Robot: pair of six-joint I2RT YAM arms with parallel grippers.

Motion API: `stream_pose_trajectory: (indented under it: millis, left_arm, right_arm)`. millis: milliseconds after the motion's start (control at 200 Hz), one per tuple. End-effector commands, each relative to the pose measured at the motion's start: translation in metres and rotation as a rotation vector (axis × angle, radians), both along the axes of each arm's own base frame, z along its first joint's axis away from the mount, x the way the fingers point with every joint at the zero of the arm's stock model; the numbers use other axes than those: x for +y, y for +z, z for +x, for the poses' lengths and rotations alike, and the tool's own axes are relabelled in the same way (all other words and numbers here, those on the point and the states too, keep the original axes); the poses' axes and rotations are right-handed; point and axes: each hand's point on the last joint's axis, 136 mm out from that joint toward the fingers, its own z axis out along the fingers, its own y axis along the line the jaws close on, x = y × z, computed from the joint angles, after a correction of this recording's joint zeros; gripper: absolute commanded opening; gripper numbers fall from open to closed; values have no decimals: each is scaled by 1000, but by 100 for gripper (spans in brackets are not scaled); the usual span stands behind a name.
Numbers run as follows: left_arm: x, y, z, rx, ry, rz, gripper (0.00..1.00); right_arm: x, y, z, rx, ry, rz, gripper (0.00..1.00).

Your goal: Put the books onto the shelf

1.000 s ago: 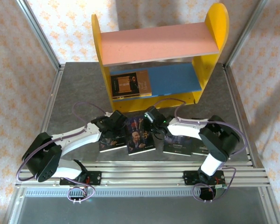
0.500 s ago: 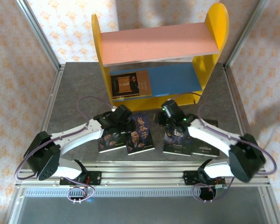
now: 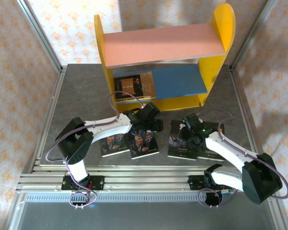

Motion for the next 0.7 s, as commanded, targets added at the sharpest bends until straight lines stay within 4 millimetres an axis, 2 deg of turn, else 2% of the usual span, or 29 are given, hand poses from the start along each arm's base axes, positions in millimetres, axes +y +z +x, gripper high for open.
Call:
stream_pose_trajectory:
  millis: [0,175,345,511,531,696]
  left_arm:
    - [-23,10,7,-24,-45,-48,63]
    - [-32,-2,11,-11,-58,-40,63]
    - [-35,-10,13,-2,-62,-34,63]
    - [-35,-14,14,2,-56,-24,63]
    - [-33,-26,13,22,-55,-3,63]
    - [-35,-37,12,39,-60,5,63]
  right_arm:
    - [9,-19,-3,39,-4,54,45]
    - [32,-29,7,39,9,160,44]
    - [48,-16,26,7,46,201,42]
    - [24,9,27,-34,37,105,44]
    - [21,11,27,-38,33,102,45]
    - [-7,20,18,-43,-8,64,50]
